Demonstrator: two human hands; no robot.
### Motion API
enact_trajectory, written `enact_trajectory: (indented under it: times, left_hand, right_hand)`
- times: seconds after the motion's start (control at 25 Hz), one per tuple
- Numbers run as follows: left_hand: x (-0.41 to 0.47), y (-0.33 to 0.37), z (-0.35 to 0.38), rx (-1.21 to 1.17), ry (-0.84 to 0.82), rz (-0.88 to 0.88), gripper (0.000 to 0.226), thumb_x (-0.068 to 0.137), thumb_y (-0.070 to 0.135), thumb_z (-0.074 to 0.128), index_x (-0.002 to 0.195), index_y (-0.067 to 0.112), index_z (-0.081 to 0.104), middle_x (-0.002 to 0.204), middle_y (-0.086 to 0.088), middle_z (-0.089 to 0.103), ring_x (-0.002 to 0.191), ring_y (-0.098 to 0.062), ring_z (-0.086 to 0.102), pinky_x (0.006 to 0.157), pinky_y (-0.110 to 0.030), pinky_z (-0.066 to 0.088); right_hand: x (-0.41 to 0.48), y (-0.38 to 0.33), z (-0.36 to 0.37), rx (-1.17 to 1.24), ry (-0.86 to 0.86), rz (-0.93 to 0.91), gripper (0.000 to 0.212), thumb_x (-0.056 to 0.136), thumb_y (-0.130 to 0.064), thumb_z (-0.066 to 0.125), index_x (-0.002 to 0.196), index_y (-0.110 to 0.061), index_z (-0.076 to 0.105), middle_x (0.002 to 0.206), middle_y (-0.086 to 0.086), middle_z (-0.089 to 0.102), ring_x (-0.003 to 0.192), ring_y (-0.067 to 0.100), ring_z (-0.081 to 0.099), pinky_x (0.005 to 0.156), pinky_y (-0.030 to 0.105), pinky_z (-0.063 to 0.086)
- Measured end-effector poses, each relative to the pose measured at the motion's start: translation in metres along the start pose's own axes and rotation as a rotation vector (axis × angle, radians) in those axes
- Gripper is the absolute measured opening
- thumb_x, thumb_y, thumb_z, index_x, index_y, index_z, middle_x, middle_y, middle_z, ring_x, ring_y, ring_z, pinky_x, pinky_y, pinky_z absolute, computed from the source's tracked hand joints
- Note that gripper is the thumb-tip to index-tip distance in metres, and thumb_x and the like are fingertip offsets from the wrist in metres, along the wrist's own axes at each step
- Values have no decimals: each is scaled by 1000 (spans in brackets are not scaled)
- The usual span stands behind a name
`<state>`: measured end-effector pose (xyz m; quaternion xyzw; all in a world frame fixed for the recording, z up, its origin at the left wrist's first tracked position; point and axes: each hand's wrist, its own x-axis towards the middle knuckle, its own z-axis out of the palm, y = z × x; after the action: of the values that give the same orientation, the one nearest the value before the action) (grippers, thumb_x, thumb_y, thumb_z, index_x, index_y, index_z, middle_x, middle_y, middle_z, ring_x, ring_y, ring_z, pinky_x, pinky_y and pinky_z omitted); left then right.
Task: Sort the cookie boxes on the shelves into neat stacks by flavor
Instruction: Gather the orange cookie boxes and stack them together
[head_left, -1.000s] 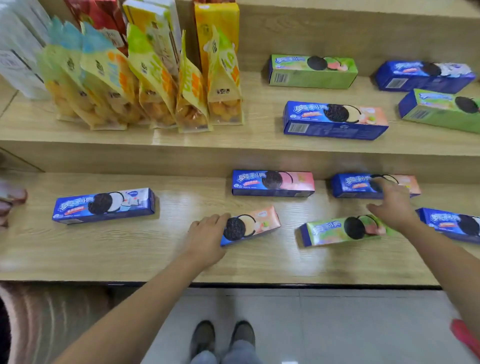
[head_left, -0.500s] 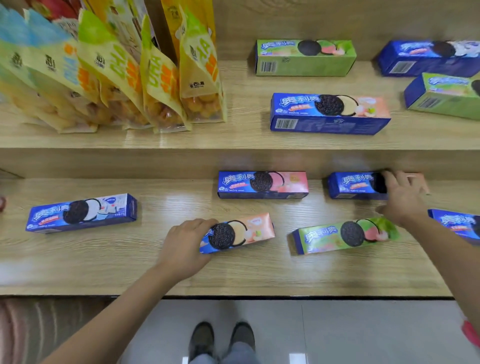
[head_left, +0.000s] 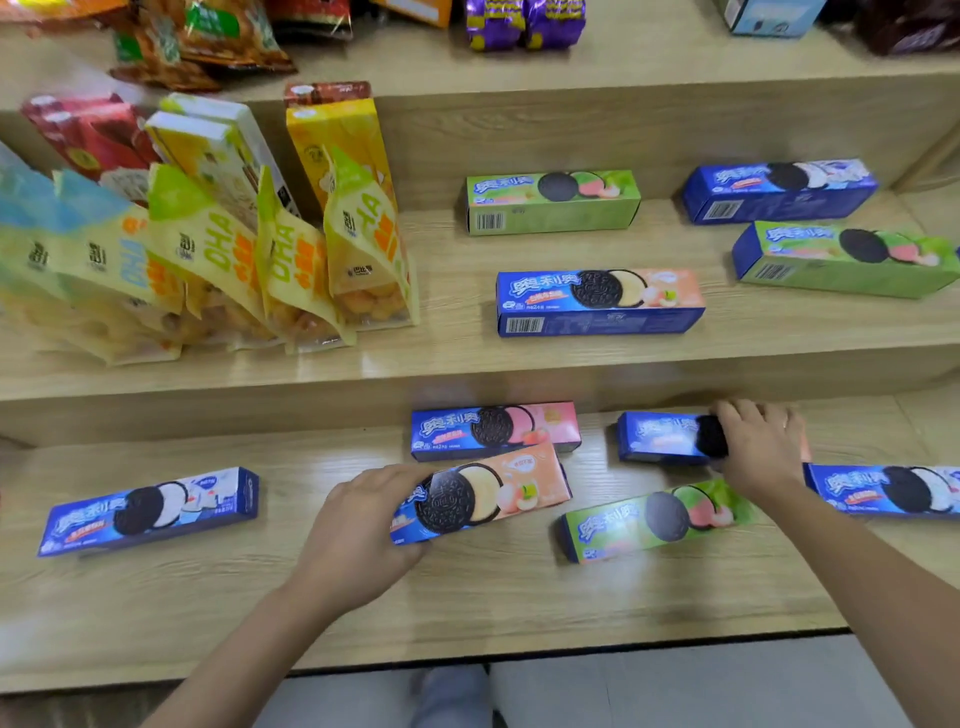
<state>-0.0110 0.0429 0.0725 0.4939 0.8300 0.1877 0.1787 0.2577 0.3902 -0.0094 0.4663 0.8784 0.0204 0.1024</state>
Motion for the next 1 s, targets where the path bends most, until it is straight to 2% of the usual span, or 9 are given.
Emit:
enact_trajectory:
  times: [0.16, 0.28, 0.48, 0.56, 0.68, 0.84, 1.0]
  left_hand:
    - [32, 27, -27, -13, 14, 118, 61, 63, 36, 64, 123, 34, 51, 117, 12, 64, 106, -18, 58, 84, -33, 46]
    - [52, 51, -44, -9, 3, 223, 62, 60, 34, 66, 119, 37, 50, 114, 12, 65, 105, -17, 59, 83, -32, 46]
    - [88, 78, -77, 11, 29, 361, 63, 59, 31, 67, 118, 38, 48, 114, 14, 65, 103, -15, 60, 82, -32, 49]
    - [101, 88, -82, 18, 19, 361, 64, 60, 28, 67, 120, 39, 47, 116, 14, 64, 104, -15, 59, 82, -33, 49]
    - [120, 104, -68, 33, 40, 367, 62, 60, 34, 64, 119, 38, 47, 114, 13, 65, 102, -15, 59, 78, -30, 47]
    - [146, 116, -34, 64, 52, 325, 65, 60, 37, 59, 124, 33, 47, 116, 8, 65, 106, -19, 59, 81, -37, 50]
    - [168, 117, -12, 82, 93, 281, 68, 59, 27, 69, 123, 30, 46, 115, 4, 66, 104, -22, 61, 79, -36, 49]
  right_hand:
    - [-11, -1, -48, 87, 41, -44, 63, 51, -14, 82, 108, -15, 54, 108, 12, 60, 100, 37, 54, 89, 51, 39]
    - [-36, 1, -88, 175, 32, -15, 65, 56, -21, 80, 115, -20, 53, 116, 6, 57, 105, 34, 51, 88, 47, 35]
    - [-53, 28, -163, 288, 113, 36, 65, 53, -25, 84, 112, -24, 57, 105, 5, 58, 99, 34, 51, 82, 45, 37]
    - [-43, 42, -193, 306, 168, 22, 66, 52, -26, 85, 111, -24, 57, 106, 7, 58, 99, 36, 51, 82, 46, 38]
    - [-4, 53, -226, 304, 230, -92, 66, 53, -32, 84, 111, -26, 54, 107, 7, 58, 102, 35, 50, 85, 50, 41]
    - [70, 43, -245, 367, 194, -221, 66, 57, -38, 82, 115, -26, 53, 110, 8, 56, 106, 35, 50, 87, 51, 42]
    - [125, 8, -245, 333, 126, -354, 66, 59, -41, 80, 117, -26, 52, 115, 5, 53, 114, 31, 44, 90, 44, 33]
